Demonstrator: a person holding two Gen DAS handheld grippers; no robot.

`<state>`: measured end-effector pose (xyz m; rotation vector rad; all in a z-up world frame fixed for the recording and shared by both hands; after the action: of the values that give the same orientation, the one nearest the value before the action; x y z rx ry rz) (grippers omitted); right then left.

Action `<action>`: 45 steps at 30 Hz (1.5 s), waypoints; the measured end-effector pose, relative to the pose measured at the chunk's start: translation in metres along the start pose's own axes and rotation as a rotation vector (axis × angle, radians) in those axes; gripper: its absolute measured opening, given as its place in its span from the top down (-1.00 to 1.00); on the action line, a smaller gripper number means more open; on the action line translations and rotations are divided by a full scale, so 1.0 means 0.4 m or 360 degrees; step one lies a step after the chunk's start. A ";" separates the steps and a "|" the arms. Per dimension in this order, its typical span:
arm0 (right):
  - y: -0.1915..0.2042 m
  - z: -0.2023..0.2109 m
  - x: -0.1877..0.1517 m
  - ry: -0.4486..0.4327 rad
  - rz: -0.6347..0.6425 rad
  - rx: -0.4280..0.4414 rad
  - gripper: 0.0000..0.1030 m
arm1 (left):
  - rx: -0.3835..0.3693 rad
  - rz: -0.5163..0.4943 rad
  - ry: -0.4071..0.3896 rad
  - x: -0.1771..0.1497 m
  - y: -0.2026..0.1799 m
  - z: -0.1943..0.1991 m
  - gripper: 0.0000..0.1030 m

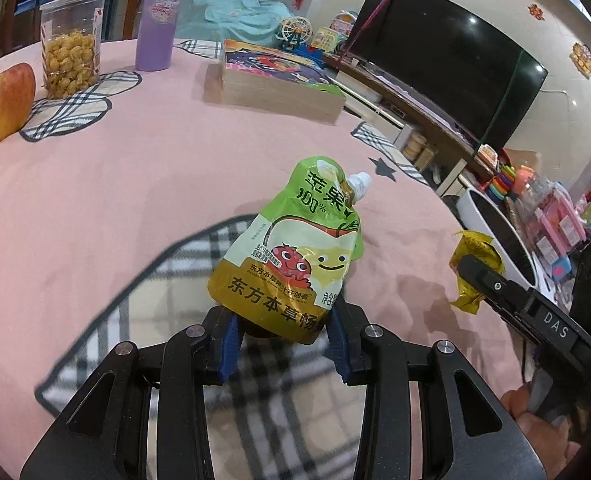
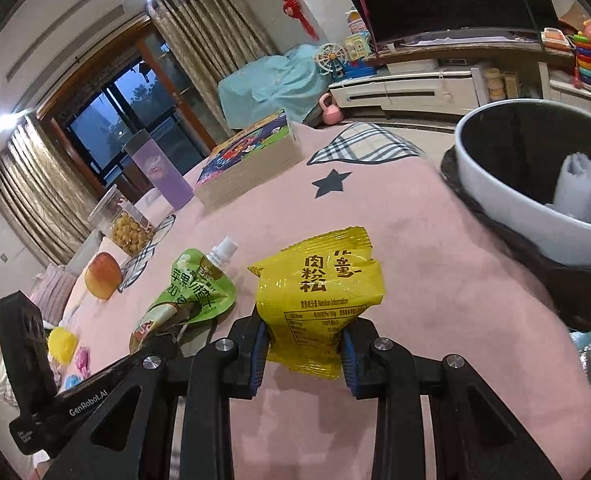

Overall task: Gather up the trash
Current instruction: 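Carry the green juice pouch and yellow snack bag over the black bin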

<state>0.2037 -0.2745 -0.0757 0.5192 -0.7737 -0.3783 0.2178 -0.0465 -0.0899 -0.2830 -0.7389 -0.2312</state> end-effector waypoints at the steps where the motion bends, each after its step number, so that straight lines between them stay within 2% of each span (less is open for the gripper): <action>1: -0.001 0.008 -0.002 0.0001 0.0010 -0.0001 0.40 | 0.0004 -0.0002 -0.0003 -0.002 -0.007 0.004 0.31; 17: -0.046 0.116 0.041 -0.0013 0.0077 0.0065 0.39 | 0.0058 -0.0168 -0.0059 0.025 -0.172 0.048 0.31; 45: -0.187 0.233 0.133 -0.0146 -0.0024 -0.0006 0.39 | 0.0003 -0.0410 -0.0034 0.072 -0.347 -0.008 0.31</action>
<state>0.1599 -0.3902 -0.0326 0.5068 -0.8575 -0.4196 0.1981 -0.1807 -0.0484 -0.1878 -0.7965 -0.4719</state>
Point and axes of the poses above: each gripper's, at about its wrist camera, not at the fingertips, and z roughly against the way its jaws point, y to its left, x to its top, the point moved 4 cm from there along -z, roughly the way its jaws point, and after that the axes turned 12 degrees about -z, right-handed, at the moved point
